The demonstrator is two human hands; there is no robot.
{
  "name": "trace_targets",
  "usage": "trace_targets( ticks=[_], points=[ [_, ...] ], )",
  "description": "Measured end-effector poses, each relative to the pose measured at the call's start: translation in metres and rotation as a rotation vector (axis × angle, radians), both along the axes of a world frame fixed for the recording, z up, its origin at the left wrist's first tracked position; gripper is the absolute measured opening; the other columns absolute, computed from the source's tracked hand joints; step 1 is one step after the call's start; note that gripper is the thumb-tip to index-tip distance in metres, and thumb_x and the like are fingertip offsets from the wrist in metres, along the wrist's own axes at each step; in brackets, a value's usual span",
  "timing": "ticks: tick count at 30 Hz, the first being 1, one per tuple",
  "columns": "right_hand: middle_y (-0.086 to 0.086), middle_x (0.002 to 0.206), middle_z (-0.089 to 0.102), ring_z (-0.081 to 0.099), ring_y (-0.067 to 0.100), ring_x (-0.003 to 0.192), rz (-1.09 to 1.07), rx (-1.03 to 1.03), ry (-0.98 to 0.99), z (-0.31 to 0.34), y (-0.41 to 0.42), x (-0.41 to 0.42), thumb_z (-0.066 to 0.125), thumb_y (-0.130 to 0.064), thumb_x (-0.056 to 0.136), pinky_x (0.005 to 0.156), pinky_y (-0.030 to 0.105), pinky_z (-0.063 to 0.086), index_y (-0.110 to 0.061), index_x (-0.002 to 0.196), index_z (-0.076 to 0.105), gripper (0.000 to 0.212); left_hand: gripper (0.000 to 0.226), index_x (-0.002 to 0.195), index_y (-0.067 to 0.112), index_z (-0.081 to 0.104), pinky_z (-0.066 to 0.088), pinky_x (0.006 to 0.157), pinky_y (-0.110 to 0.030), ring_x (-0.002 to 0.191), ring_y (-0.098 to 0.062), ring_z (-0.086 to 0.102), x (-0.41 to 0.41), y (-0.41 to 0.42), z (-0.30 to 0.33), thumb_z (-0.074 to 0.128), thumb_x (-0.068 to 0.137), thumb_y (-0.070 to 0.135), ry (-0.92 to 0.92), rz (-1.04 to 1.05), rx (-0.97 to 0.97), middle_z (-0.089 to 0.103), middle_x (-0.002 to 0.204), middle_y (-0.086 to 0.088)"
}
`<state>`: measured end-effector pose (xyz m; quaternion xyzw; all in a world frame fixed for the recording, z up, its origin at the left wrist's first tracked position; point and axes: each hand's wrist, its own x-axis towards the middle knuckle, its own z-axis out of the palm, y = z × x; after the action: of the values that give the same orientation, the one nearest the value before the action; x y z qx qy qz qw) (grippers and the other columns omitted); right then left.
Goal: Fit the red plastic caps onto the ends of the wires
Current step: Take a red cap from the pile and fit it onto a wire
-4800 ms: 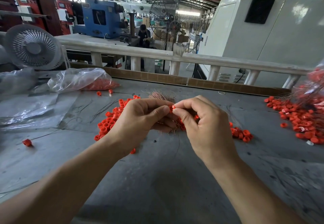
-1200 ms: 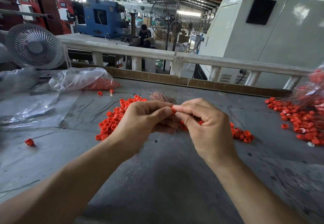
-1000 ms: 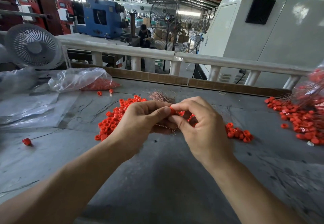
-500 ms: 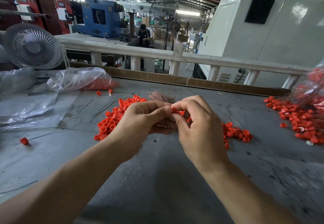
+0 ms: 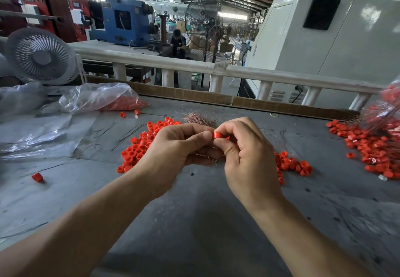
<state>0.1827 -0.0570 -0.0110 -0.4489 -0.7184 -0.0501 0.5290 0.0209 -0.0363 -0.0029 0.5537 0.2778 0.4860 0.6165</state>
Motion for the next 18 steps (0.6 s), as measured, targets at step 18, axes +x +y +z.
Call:
trace_targets(
  ticks=[18],
  points=[
    [-0.004, 0.092, 0.069, 0.065, 0.013, 0.078, -0.045, 0.092, -0.119, 0.0025, -0.0030, 0.0035, 0.071, -0.021, 0.098, 0.063, 0.033, 0.054, -0.015, 0.106, 0.075, 0.011, 0.014, 0.089, 0.013, 0.078, 0.060, 0.079, -0.039, 0.085, -0.026, 0.068, -0.0021, 0.0065, -0.0019, 0.072, 0.089, 0.025, -0.035, -0.011, -0.007, 0.070, 0.087, -0.015]
  ],
)
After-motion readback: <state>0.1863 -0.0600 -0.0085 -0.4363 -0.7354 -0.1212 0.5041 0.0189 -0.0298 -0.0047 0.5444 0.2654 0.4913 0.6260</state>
